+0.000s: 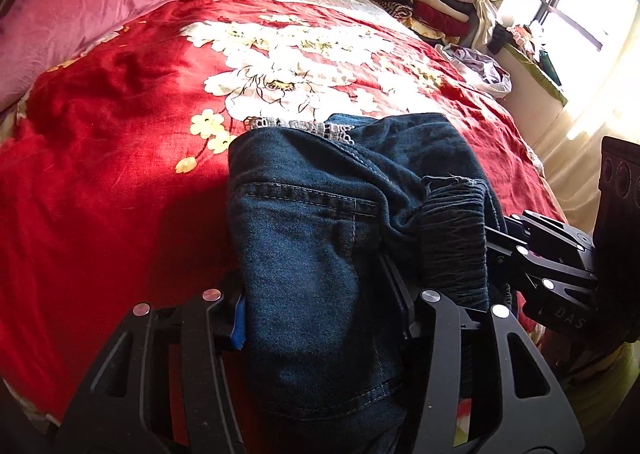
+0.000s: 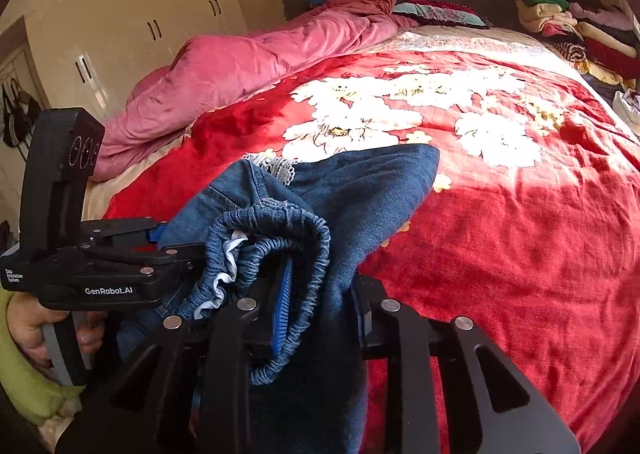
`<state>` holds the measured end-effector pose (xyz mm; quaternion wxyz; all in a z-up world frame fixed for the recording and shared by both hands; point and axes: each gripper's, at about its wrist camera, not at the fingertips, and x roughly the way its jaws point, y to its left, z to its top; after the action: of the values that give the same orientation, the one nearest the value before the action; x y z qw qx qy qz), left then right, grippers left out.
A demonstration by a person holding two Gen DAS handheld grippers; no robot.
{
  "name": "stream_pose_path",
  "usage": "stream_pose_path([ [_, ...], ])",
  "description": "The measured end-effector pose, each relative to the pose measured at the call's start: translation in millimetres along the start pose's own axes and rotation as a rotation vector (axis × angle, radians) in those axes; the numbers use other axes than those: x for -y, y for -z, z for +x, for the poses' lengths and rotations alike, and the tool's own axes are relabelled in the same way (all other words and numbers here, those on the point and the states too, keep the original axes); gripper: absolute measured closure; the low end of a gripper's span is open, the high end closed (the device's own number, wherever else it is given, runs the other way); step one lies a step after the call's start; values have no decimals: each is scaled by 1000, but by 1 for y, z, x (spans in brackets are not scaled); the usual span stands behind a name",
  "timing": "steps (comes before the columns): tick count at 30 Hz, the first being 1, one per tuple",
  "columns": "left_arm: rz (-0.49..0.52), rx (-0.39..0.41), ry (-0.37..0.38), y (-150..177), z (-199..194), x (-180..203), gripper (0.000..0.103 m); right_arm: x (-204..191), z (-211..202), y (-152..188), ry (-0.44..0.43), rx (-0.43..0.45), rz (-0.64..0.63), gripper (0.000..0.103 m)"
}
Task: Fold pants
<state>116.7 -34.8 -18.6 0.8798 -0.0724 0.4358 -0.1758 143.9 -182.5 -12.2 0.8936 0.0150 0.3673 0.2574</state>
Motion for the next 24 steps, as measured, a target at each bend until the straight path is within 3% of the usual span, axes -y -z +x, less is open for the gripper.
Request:
stream_pose_path([
  [10,27,59,-12,-41,-5,2,60,6,3,-37,25,55,-23,80],
  [24,31,76,-24,-88,13,-11,60,24,30,-80,52,72,-32,80],
])
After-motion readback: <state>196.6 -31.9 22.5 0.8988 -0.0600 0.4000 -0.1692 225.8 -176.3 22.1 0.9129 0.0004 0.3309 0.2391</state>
